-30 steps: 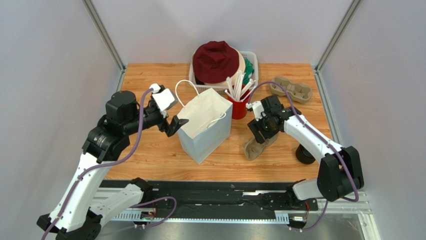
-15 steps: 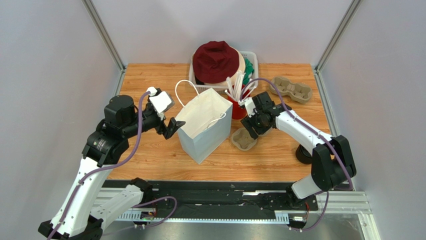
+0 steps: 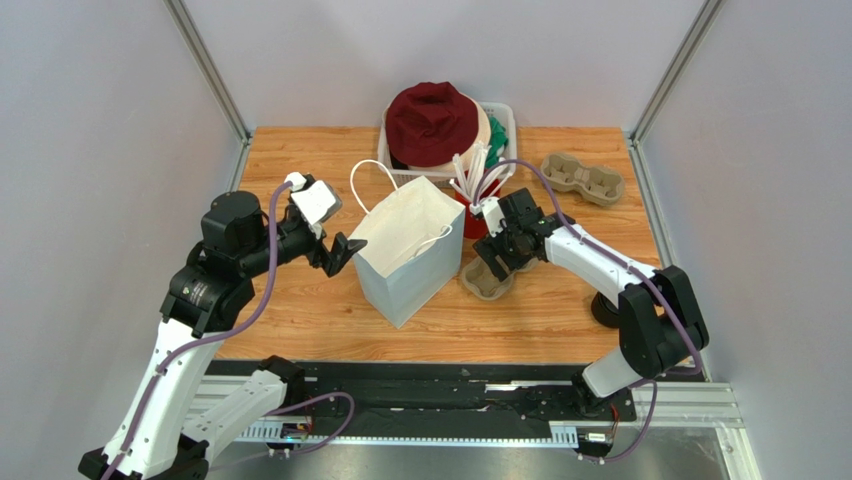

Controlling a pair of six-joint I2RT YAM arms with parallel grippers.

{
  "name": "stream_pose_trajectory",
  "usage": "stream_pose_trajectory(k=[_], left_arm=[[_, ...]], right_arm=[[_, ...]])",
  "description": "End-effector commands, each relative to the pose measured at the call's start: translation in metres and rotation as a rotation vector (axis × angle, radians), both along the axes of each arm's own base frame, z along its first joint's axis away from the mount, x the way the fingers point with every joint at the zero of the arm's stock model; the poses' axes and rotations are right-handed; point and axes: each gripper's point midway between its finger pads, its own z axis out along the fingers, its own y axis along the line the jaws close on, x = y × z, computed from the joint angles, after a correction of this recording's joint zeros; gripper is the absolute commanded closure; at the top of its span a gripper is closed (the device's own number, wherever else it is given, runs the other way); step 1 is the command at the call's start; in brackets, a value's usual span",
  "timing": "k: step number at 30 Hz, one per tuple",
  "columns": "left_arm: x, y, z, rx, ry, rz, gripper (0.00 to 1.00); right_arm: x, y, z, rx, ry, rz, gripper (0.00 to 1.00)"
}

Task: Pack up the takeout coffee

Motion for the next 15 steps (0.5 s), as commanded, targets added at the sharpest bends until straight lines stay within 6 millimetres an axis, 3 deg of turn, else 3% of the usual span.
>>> stream_pose_trajectory(k=[1, 7, 15], left_arm=[[0.001, -0.002, 0.009, -0.04, -0.016, -0.005, 0.12], [0.0, 0.0, 0.009, -0.04, -0.016, -0.002, 0.12], [0.002, -0.001, 0.007, -0.041, -0.005, 0.0, 0.12]], right_arm=[[0.014, 0.008, -0.006, -0.003, -0.057, 0.019, 0.18], [0.012, 0.006, -0.024, -0.023, -0.026, 0.016, 0.21], [0.014, -0.003, -0.033, -0.04, -0.024, -0.01, 0.3]])
